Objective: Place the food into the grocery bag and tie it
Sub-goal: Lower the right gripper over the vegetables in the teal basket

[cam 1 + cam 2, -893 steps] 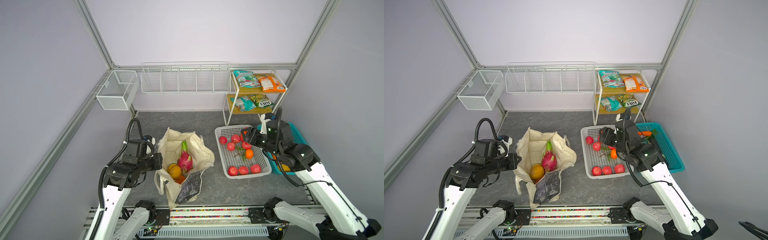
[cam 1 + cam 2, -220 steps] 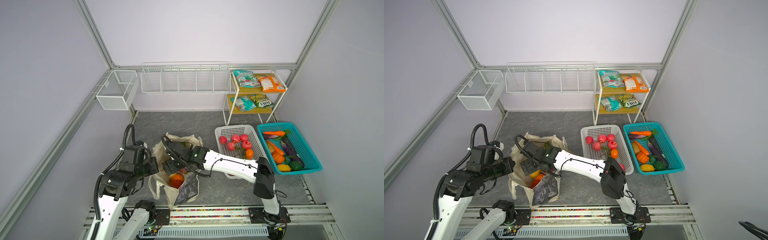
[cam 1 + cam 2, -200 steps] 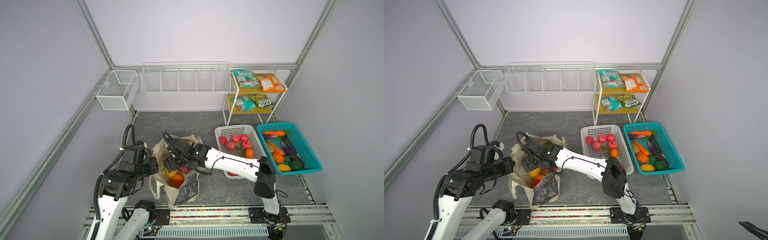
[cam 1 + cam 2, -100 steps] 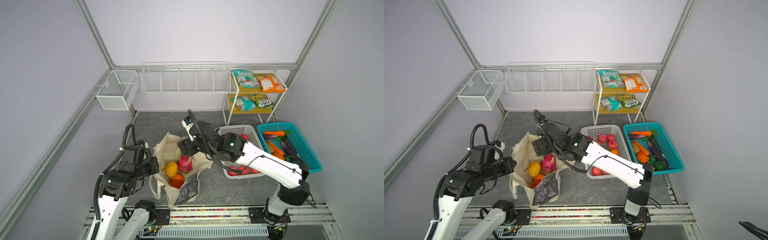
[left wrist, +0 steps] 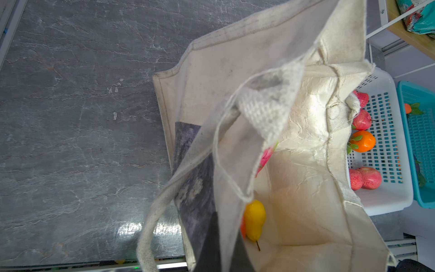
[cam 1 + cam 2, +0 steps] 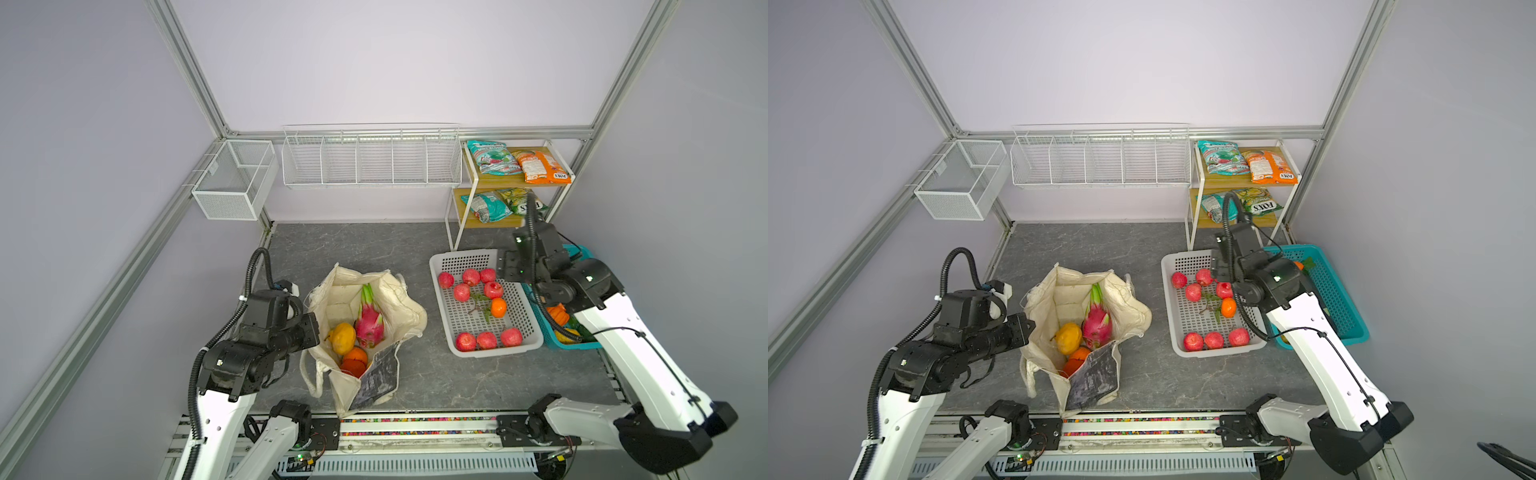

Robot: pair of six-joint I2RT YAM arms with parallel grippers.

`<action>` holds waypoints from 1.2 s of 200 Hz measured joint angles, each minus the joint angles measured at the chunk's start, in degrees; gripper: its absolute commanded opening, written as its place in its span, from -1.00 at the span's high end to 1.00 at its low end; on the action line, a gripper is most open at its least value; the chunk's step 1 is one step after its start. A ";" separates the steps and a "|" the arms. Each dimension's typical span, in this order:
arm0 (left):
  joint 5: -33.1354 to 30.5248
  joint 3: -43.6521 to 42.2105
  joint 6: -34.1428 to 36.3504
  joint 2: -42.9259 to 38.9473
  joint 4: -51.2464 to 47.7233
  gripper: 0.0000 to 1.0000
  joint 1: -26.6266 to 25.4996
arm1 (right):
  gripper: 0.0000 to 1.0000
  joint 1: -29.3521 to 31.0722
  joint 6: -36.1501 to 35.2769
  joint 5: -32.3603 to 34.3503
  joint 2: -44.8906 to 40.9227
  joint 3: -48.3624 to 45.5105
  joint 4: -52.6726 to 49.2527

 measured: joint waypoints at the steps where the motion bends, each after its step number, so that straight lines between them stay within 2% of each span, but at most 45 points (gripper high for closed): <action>1: 0.04 0.00 0.00 0.00 0.00 1.00 0.00 | -0.76 -0.33 0.09 0.00 -0.07 -0.07 -0.11; 39: 1.14 -0.24 0.13 -0.46 0.44 1.00 0.00 | -0.76 -17.20 3.06 -2.45 -2.75 -4.90 -2.14; 79: 1.46 -0.76 0.22 -0.81 0.70 1.00 0.00 | -0.76 -27.28 9.66 -7.74 -1.25 -11.96 -1.20; 145: 1.66 -0.81 0.72 -0.07 0.81 1.00 0.00 | -0.76 -34.45 20.37 -13.16 9.88 -14.12 4.09; 193: 1.60 -0.81 1.31 2.08 0.83 1.00 0.00 | -0.77 -38.36 24.52 -14.05 20.28 -13.33 8.24; 240: 0.98 -0.81 1.75 4.04 0.79 1.00 0.00 | -0.77 -39.17 26.34 -14.45 26.62 -13.11 9.55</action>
